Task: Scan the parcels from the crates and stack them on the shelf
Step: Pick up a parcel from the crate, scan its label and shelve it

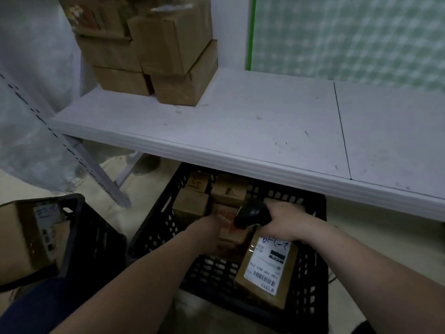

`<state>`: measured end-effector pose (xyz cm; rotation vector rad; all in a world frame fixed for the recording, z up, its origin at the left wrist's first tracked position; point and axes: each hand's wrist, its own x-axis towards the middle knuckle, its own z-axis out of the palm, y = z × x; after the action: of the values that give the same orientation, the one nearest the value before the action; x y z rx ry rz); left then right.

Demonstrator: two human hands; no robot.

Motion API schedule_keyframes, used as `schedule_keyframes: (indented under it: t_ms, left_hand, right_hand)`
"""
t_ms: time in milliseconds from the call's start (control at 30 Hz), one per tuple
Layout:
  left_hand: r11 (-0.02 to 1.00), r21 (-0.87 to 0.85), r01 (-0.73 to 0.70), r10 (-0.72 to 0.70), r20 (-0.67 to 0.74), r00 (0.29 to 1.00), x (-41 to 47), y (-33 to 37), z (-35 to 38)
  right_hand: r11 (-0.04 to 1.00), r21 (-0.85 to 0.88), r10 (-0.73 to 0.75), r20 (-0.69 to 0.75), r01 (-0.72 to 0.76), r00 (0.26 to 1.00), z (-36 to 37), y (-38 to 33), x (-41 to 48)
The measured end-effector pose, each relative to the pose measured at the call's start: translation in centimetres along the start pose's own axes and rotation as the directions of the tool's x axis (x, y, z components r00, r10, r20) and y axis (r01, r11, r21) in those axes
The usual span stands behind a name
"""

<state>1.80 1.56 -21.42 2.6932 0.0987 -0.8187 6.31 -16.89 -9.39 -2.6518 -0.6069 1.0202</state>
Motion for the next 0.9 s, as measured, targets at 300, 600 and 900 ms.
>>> schedule_keyframes:
  t_ms: [300,600,900]
  left_hand:
    - [0.987,0.160,0.025,-0.025,-0.007,1.000,5.2,0.4,3.8]
    - [0.929,0.337,0.152,-0.135,-0.072,0.988,4.9,0.8,4.2]
    - [0.827,0.538,0.166,-0.100,-0.149,0.984,3.6,0.8,4.9]
  right_hand:
    - [0.993,-0.007,0.121,0.031,-0.121,0.992,1.3,2.3,2.8]
    - [0.985,0.034,0.168,0.058,-0.170,0.984,1.8,3.7,3.1]
    - [0.989,0.055,0.138,0.049,-0.140,0.989,1.6,3.2,2.7]
